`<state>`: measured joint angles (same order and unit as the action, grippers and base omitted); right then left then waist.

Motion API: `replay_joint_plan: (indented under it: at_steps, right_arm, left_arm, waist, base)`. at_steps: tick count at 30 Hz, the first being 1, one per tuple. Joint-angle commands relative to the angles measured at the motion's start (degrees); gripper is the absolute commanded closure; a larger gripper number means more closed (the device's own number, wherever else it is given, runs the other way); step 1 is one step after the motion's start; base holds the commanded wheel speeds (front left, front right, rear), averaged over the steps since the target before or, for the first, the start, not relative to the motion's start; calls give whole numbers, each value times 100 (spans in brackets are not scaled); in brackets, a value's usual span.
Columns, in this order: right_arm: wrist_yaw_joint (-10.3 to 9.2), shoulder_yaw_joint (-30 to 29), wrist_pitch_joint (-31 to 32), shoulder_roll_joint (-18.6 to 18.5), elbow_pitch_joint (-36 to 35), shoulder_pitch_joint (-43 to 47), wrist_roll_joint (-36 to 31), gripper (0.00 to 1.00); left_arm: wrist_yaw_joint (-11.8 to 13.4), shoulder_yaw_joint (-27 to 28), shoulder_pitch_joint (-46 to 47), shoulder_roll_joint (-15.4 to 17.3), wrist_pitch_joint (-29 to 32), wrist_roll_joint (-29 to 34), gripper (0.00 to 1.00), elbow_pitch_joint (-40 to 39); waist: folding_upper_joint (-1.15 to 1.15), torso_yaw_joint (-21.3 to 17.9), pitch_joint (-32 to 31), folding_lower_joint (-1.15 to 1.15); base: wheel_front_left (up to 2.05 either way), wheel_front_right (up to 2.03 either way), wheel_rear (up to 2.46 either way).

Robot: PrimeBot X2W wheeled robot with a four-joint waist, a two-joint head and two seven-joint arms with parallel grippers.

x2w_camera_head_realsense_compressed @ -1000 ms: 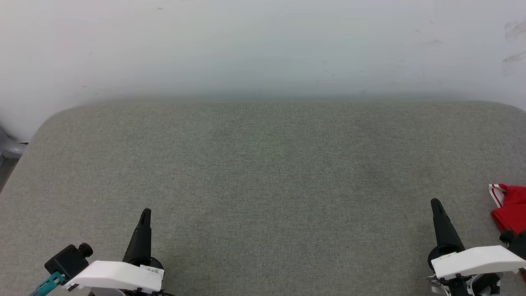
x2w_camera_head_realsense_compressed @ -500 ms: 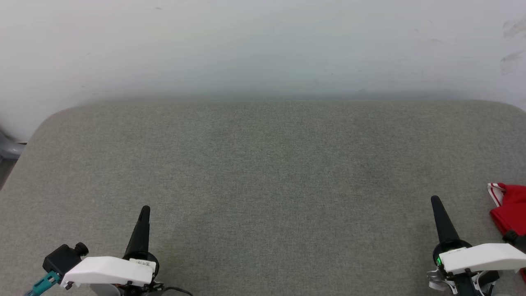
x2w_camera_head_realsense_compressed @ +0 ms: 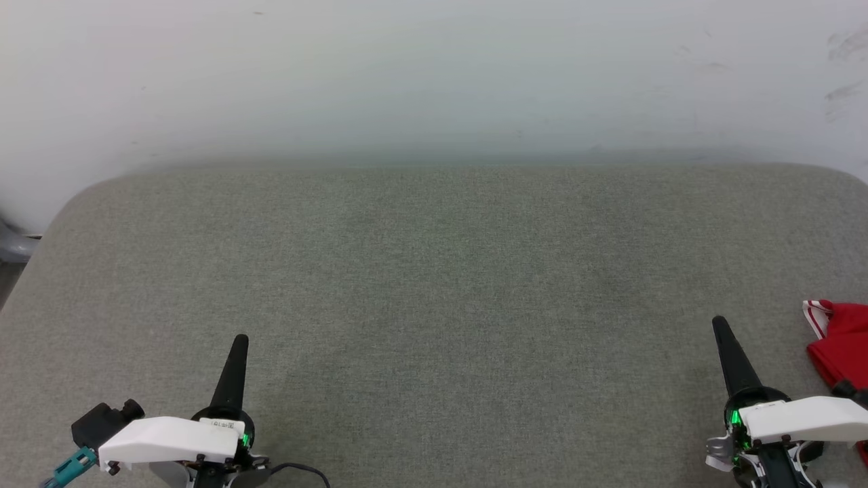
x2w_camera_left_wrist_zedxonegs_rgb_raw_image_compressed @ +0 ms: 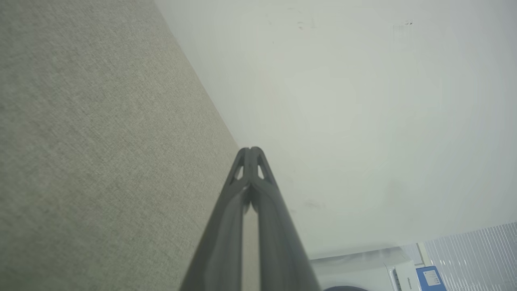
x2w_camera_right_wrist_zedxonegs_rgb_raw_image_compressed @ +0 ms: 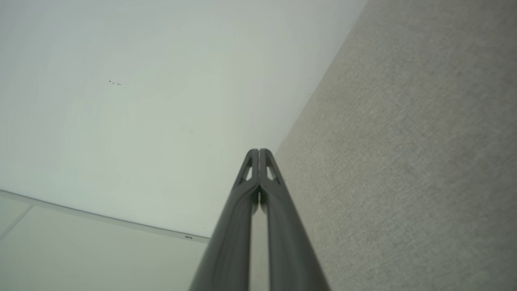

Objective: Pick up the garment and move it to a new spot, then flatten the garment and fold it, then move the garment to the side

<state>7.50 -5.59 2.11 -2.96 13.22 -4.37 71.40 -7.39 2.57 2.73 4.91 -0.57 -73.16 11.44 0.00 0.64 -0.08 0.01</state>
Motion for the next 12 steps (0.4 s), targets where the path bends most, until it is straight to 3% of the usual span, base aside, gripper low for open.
replay_joint_plan:
  at_steps: [1, 12]
  right_arm:
    - [-1, -19, 22, 8, -21, -109, 110, 100]
    - [-1, -39, 144, 10, 7, -140, 652, 100]
  left_arm:
    - [-11, 36, 129, 5, 39, -98, 100, -14]
    - [-12, 95, 191, -27, 187, -626, 100, 58]
  waist:
    - [0, -1, 0, 0]
    - [0, -15, 6, 0]
  base:
    - [0, 0, 0]
    - [0, 0, 0]
